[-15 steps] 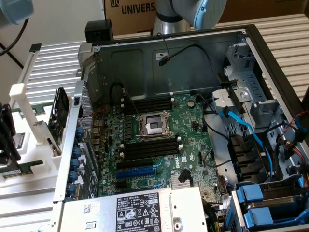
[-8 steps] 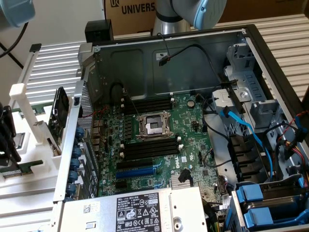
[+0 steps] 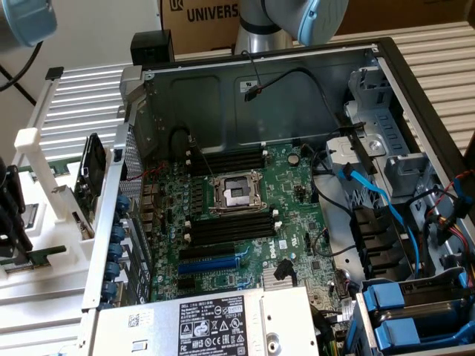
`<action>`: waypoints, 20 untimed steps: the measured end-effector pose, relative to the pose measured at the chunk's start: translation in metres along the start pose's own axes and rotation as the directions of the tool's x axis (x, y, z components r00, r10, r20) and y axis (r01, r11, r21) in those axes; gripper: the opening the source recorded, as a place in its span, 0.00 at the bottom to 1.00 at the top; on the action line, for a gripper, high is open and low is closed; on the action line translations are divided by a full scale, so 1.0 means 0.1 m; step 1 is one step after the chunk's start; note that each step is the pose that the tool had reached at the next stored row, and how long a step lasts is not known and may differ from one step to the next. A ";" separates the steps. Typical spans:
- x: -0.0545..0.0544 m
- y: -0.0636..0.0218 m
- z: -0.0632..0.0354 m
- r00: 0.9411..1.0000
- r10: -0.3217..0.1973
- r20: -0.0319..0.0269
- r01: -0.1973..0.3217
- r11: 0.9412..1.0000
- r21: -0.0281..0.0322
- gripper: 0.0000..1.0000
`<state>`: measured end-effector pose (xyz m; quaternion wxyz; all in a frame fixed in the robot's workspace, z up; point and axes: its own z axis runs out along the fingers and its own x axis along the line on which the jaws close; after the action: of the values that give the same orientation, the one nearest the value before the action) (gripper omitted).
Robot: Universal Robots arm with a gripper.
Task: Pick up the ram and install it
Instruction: 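Pick up the ram and move it above insertion slot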
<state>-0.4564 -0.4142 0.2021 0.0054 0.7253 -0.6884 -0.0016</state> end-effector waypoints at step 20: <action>-0.01 -0.001 0.002 1.000 0.000 -0.006 0.000 1.000 0.000 0.15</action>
<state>-0.4564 -0.4130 0.2020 0.0076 0.7253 -0.6884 0.0007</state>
